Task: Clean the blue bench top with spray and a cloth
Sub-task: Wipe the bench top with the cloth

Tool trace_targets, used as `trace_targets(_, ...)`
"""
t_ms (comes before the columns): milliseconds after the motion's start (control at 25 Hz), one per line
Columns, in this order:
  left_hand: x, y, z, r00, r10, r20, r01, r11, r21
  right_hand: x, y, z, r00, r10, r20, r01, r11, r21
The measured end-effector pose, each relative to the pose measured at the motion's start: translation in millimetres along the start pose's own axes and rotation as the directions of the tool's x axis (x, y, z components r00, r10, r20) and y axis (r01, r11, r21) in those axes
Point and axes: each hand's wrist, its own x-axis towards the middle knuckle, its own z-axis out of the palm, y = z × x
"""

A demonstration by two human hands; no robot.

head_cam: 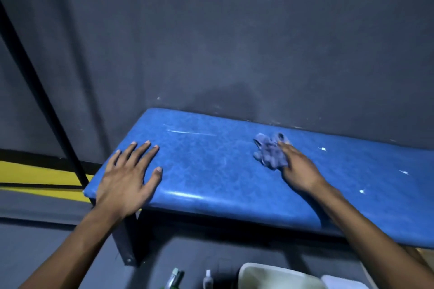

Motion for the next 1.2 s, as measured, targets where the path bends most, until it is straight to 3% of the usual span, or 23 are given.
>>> trace_targets(160, -1, 5, 1, 0.999, -0.027, 0.031, 0.027, 1.000, 0.014, -64, -45, 5, 0.998, -0.024, 0.065, 0.023, 1.000, 0.014)
trace_targets(400, 1, 4, -7, 1.000, -0.011, 0.023, 0.011, 1.000, 0.013, 72, -208, 84, 0.980, -0.179, 0.082, 0.171, 0.980, 0.103)
trace_targets(480, 1, 2, -5, 1.000, 0.005, 0.024, -0.005, 1.000, 0.020, 96, -232, 100, 0.977, -0.190, 0.098, 0.177, 0.977, 0.121)
trace_targets(640, 1, 0, -4, 1.000, 0.013, 0.017, -0.013, 1.000, 0.012, 70, -144, 62, 0.977, -0.209, 0.050, 0.200, 0.969, 0.149)
trace_targets(800, -1, 3, -4, 1.000, 0.001, 0.013, -0.001, 1.000, 0.003, -30, 5, -16, 0.997, 0.067, -0.035, -0.065, 0.996, 0.054)
trace_targets(880, -1, 4, -3, 1.000, -0.011, 0.021, 0.010, 1.000, 0.018, -84, 30, -34, 0.991, 0.117, -0.058, -0.117, 0.993, 0.015)
trace_targets(1000, -2, 7, -4, 0.999, -0.015, 0.043, 0.014, 0.999, 0.029, -88, -24, -6, 0.993, -0.069, -0.099, 0.082, 0.988, 0.129)
trace_targets(1120, -1, 5, -7, 0.999, -0.013, 0.035, 0.012, 1.000, 0.025, -18, -128, 47, 0.948, -0.313, -0.063, 0.319, 0.935, 0.156)
trace_targets(1200, 0, 4, -8, 0.999, -0.003, 0.038, 0.002, 1.000, 0.026, 54, -181, 84, 0.957, -0.282, 0.060, 0.275, 0.955, 0.112)
